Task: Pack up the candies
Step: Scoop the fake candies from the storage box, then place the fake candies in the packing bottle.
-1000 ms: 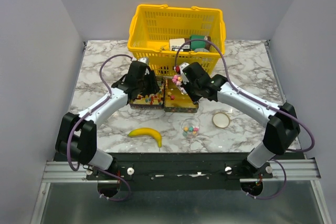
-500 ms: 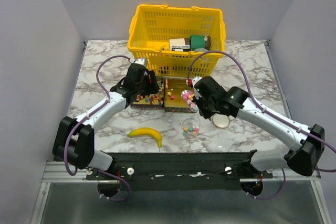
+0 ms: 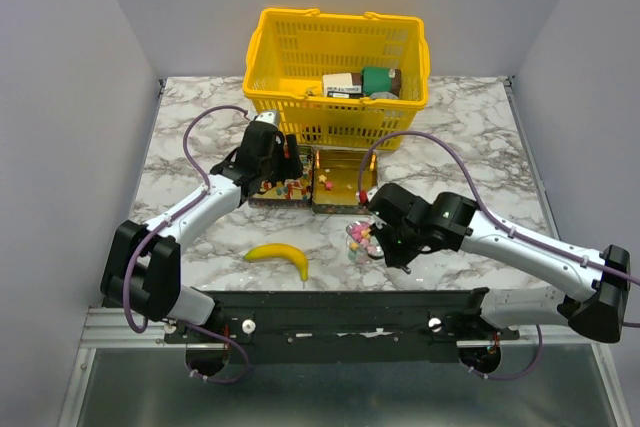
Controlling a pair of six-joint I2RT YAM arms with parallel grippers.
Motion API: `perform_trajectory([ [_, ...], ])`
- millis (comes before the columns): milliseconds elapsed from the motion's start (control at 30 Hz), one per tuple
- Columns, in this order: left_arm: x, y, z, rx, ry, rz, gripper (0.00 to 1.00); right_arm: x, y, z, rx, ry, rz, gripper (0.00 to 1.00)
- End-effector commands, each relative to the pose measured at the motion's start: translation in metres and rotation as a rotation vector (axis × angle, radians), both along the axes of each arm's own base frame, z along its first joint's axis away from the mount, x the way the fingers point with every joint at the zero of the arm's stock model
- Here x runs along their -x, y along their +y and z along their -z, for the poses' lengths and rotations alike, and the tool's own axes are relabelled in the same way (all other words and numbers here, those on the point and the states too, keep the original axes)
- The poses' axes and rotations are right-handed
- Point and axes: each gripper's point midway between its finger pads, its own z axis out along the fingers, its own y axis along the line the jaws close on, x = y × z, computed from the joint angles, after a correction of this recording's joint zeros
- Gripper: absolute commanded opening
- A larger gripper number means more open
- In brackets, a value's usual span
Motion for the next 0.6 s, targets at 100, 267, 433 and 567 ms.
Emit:
perform_trajectory([
  [100,-0.005,0.003,0.004,-0.019,-0.011,-0.023,0.86,0.024,-0.010,-0.013,0.002,0.104,0.072,0.01],
  [267,-0.005,0.001,0.003,-0.014,-0.010,-0.015,0.86,0.034,-0.011,-0.006,0.045,0.176,0.081,0.01],
  [433,-0.005,0.002,-0.001,-0.019,-0.018,-0.013,0.86,0.034,-0.011,-0.004,0.059,0.192,0.102,0.01],
  [567,-0.004,0.002,-0.005,-0.012,-0.031,-0.007,0.86,0.043,-0.004,0.000,0.042,0.279,0.105,0.01],
])
